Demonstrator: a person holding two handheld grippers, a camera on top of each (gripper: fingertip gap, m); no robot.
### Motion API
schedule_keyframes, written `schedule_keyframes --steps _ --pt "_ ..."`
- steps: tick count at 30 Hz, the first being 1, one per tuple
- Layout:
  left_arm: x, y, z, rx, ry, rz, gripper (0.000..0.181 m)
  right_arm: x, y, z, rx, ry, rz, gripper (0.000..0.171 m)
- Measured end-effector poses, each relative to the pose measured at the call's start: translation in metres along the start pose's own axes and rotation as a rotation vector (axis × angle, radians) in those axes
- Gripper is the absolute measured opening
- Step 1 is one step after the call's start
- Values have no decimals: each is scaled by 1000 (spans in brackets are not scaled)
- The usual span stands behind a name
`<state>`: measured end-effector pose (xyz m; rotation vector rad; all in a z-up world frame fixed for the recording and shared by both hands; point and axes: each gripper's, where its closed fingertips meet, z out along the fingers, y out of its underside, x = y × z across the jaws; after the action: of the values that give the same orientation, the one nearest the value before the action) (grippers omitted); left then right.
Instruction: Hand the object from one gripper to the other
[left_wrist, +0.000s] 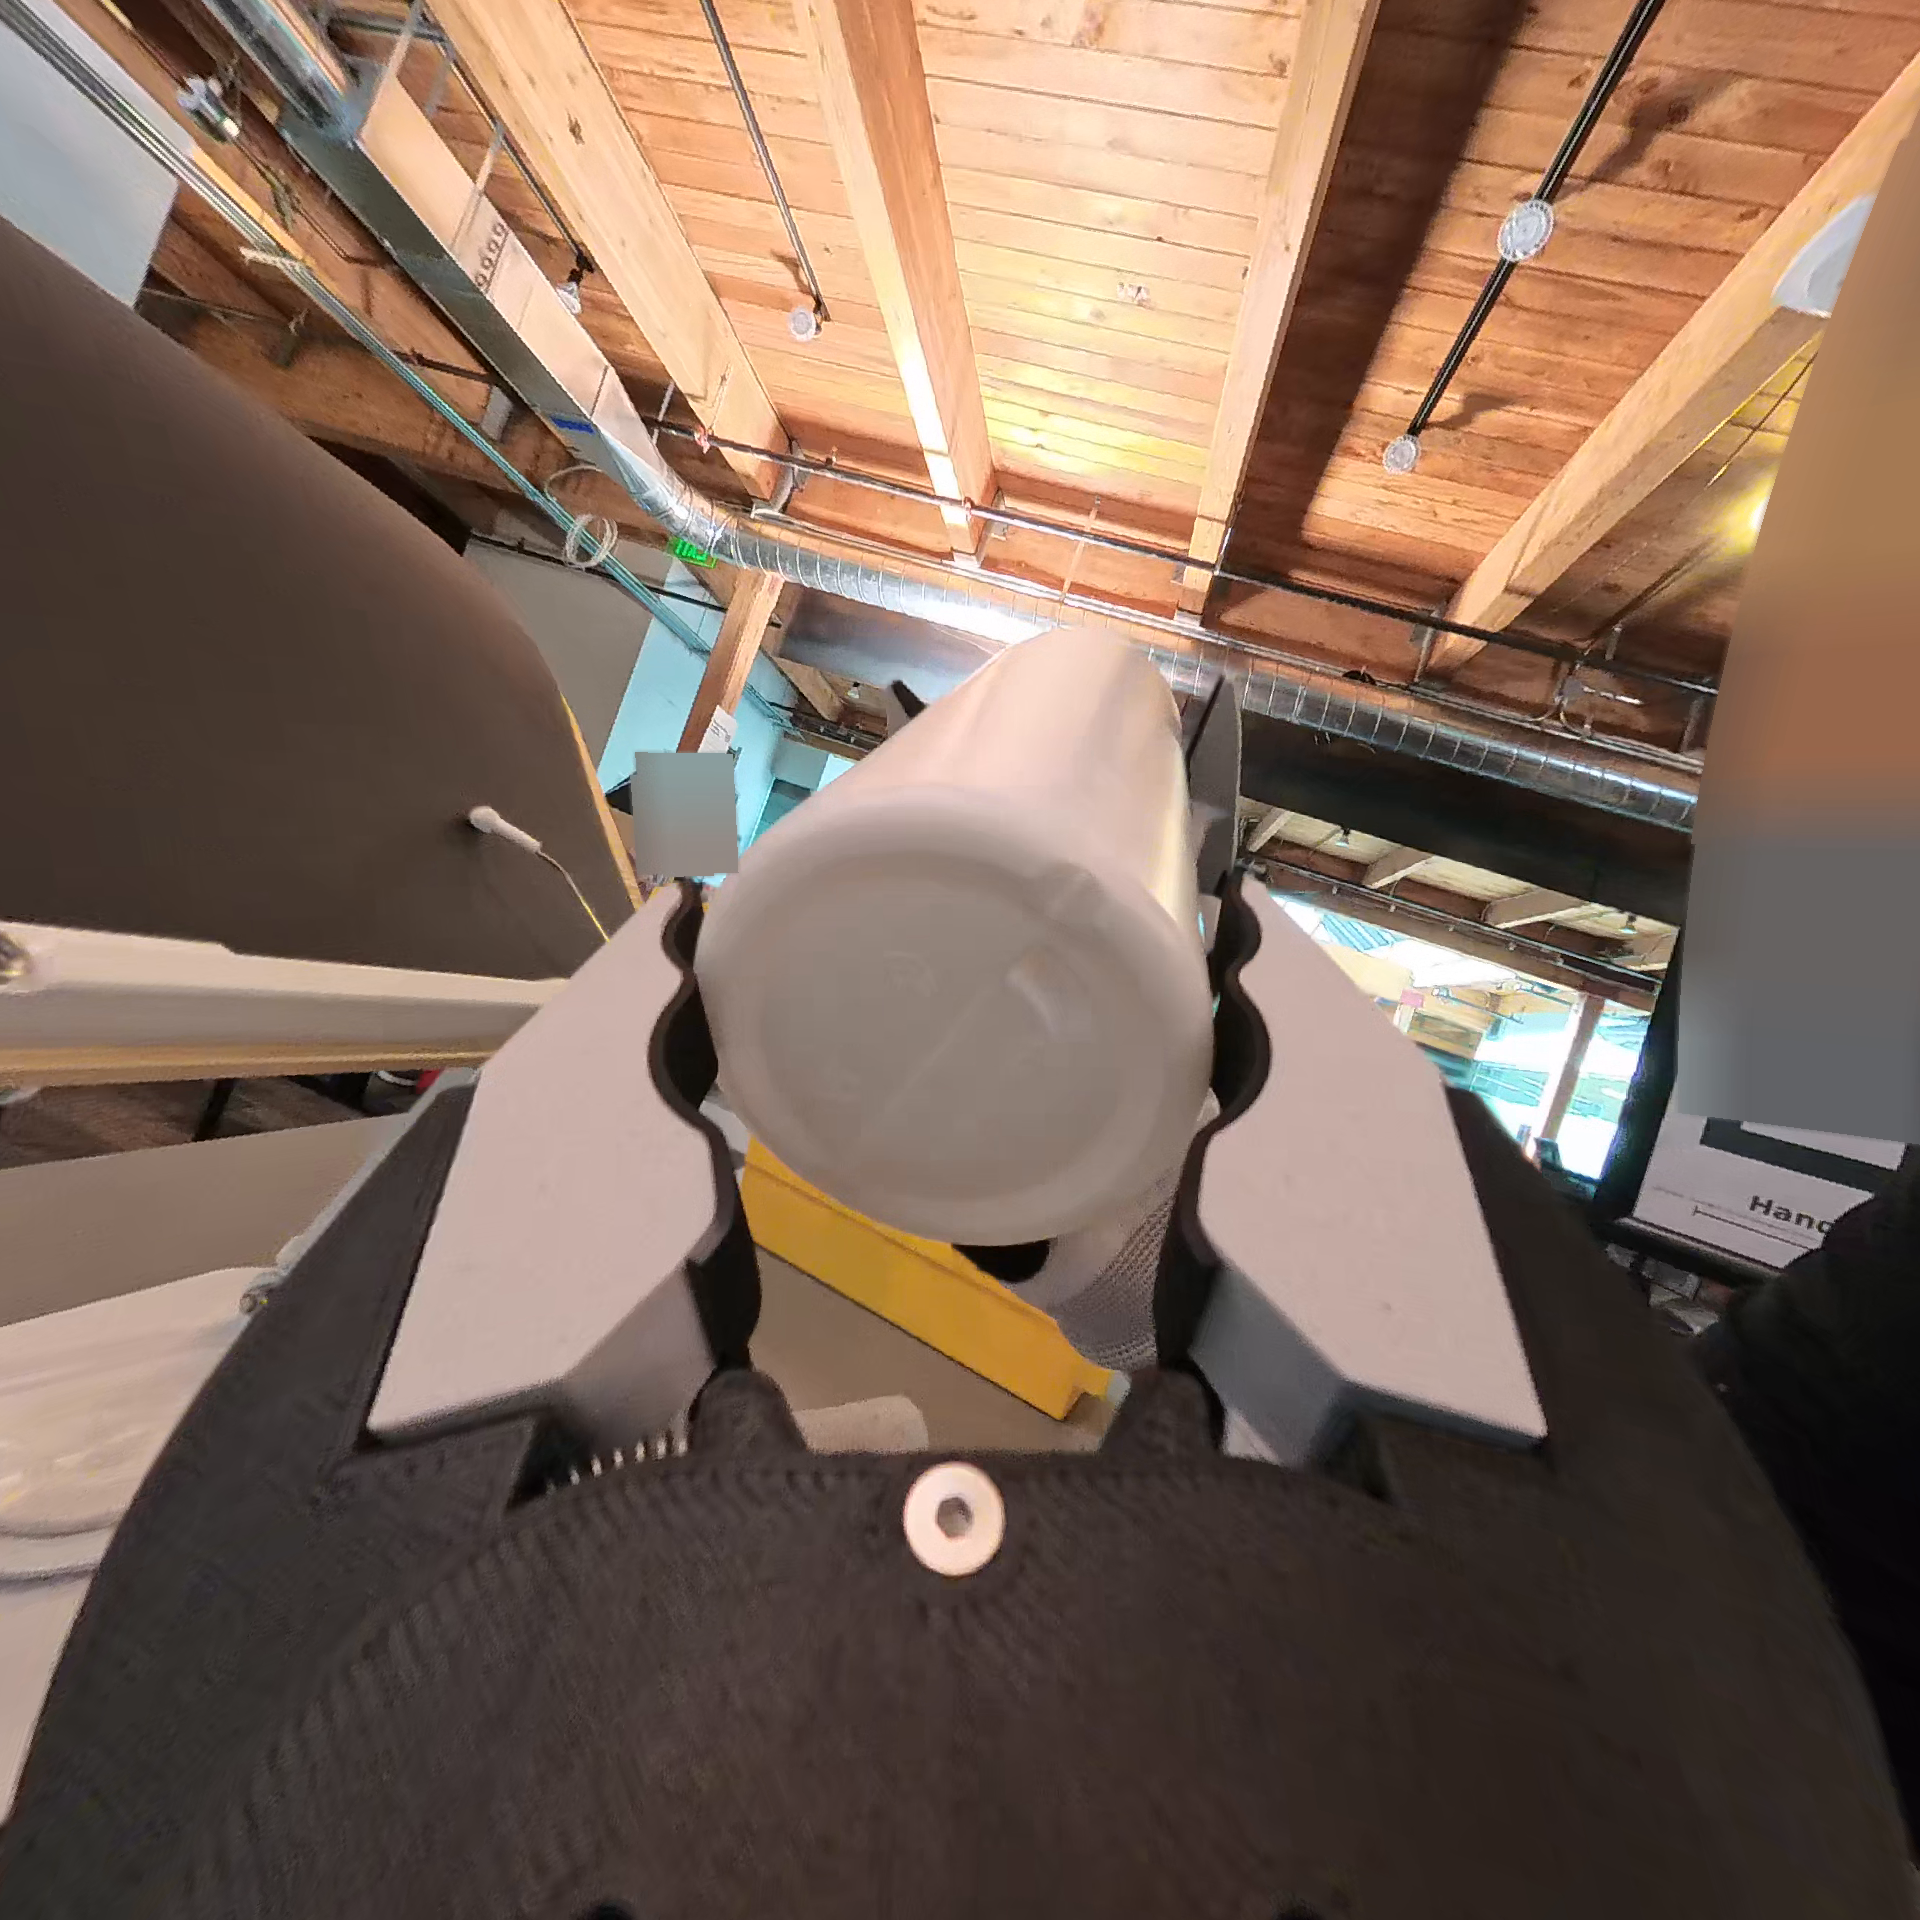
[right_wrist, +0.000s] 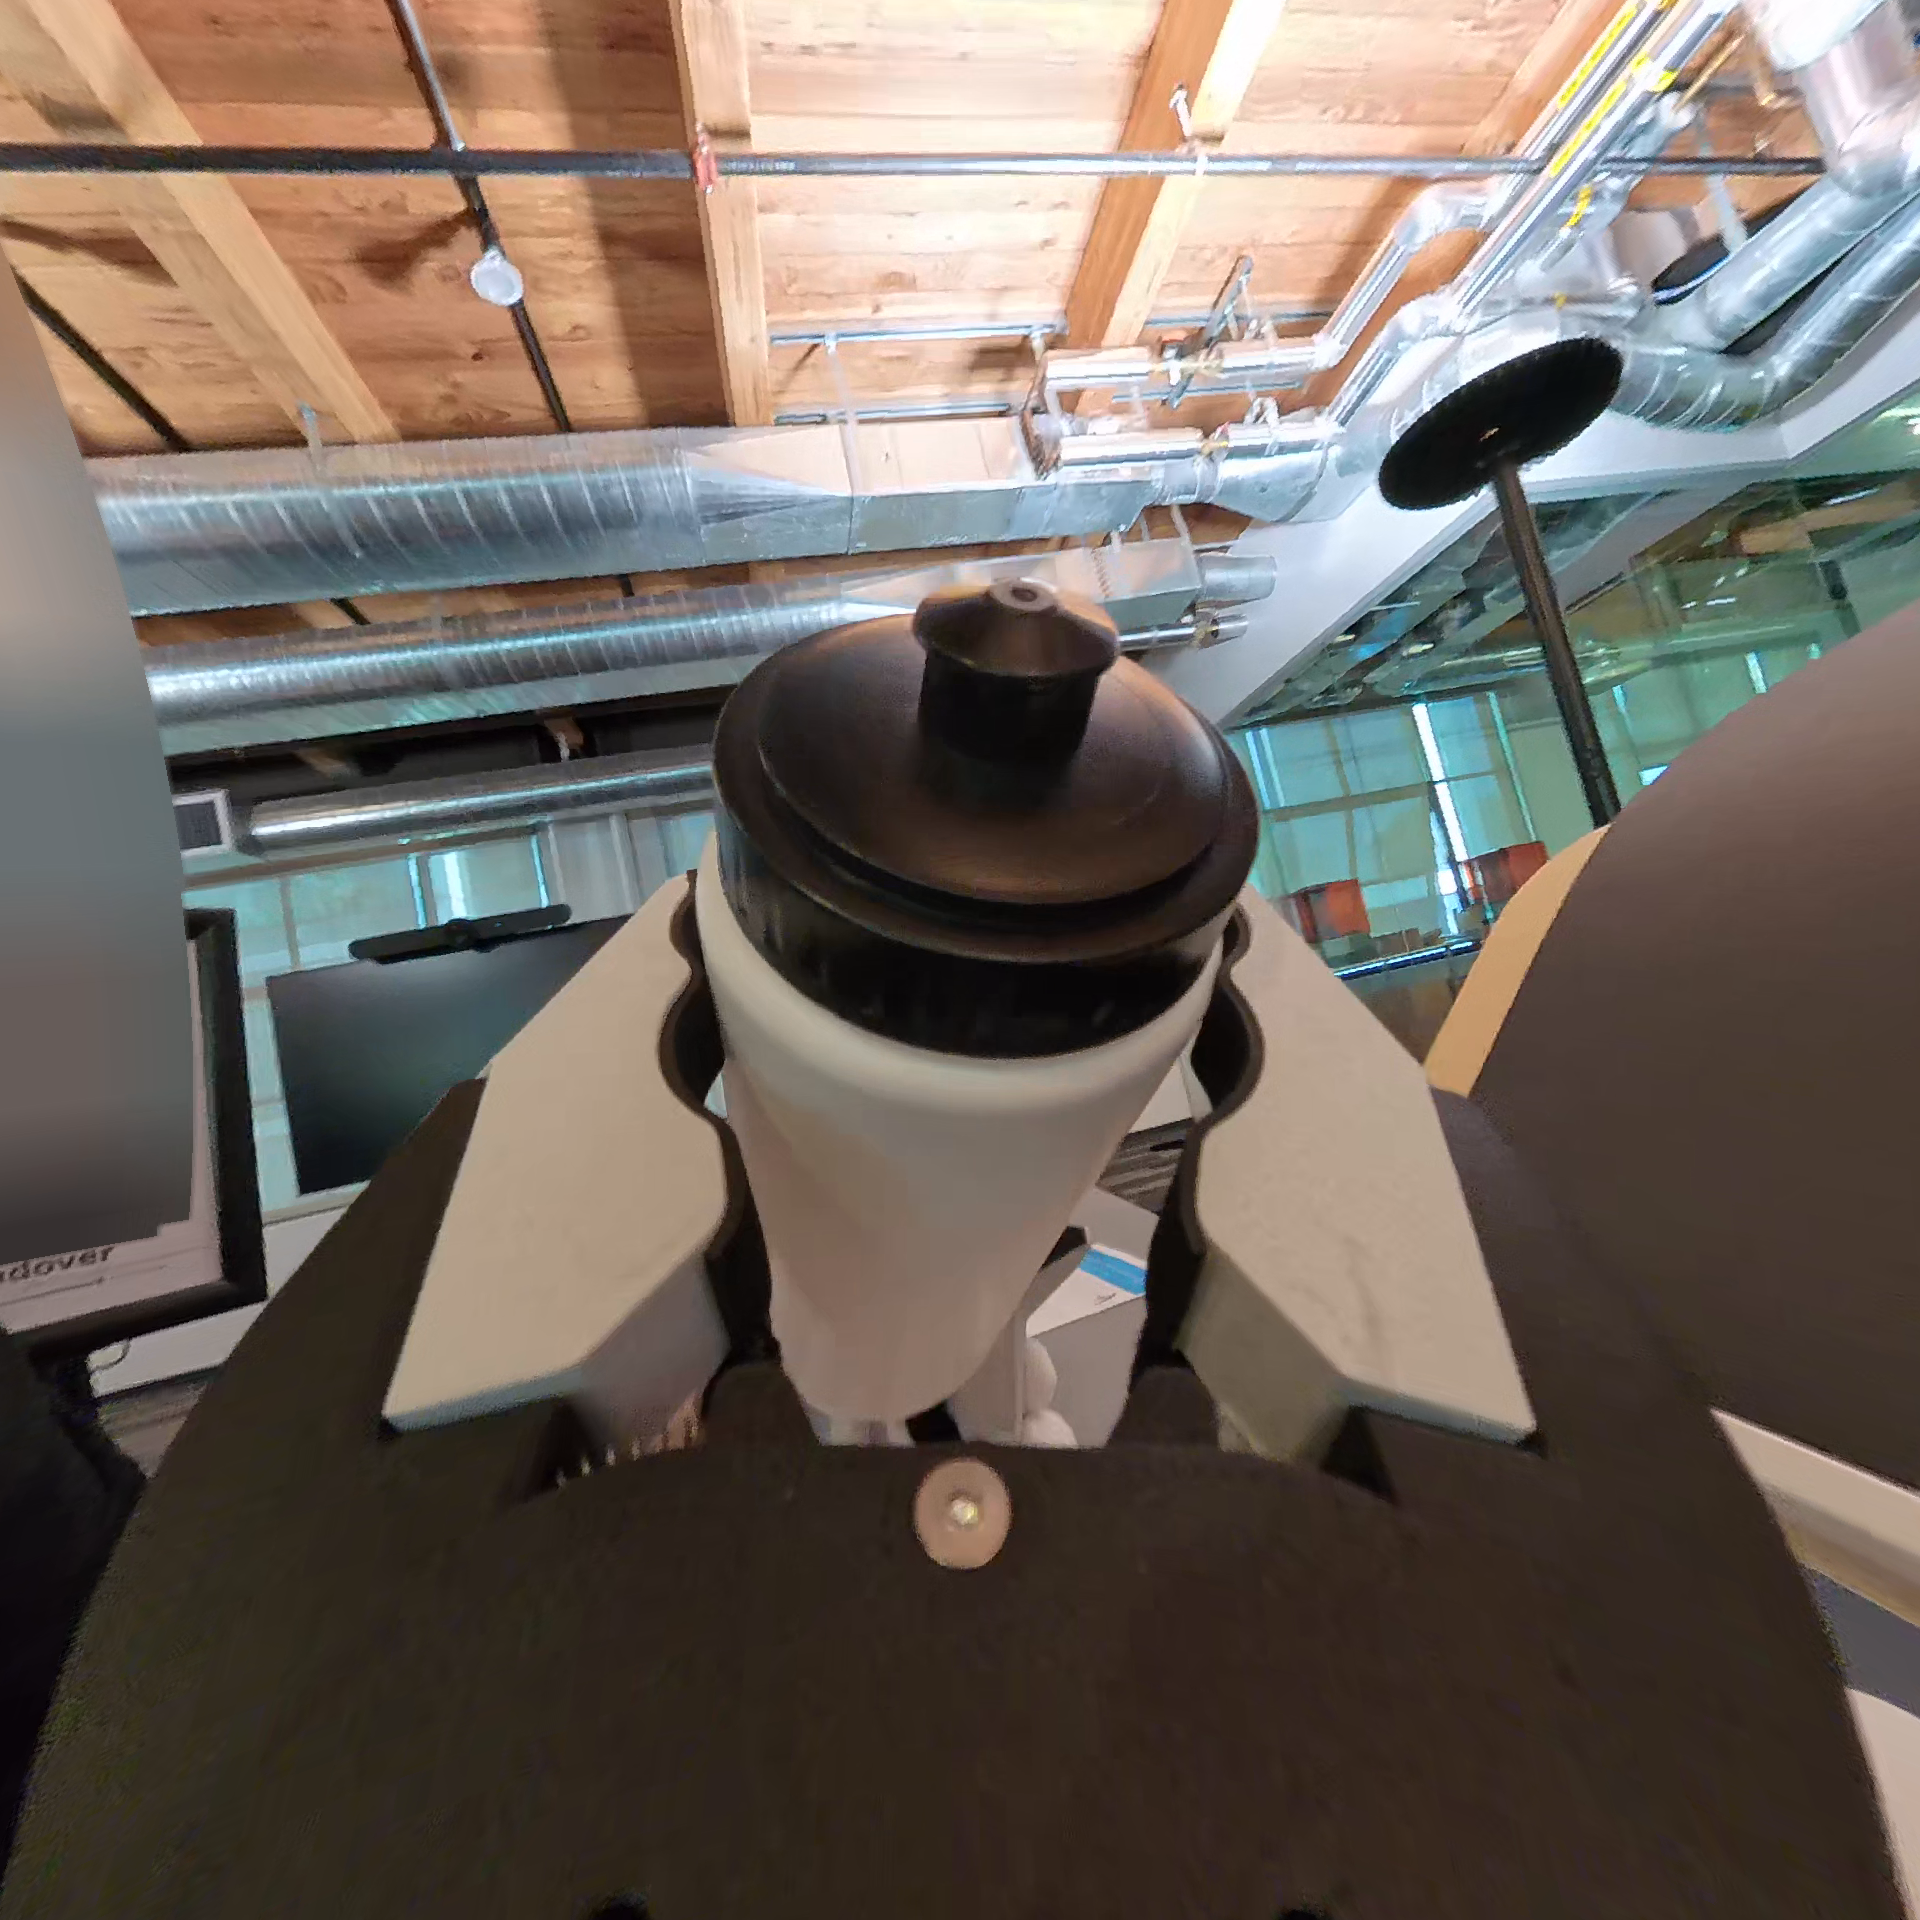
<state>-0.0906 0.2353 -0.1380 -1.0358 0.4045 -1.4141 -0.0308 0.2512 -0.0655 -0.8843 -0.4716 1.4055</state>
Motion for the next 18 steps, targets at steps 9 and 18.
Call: schedule_keyframes --steps 9,18 --pt "-11 -23 -14 8 -18 12 94 5 24 -5 -164 -32 -20 93" --pt "-27 -33 -28 -46 -59 51 92 12 41 -26 -348 -102 46 64"
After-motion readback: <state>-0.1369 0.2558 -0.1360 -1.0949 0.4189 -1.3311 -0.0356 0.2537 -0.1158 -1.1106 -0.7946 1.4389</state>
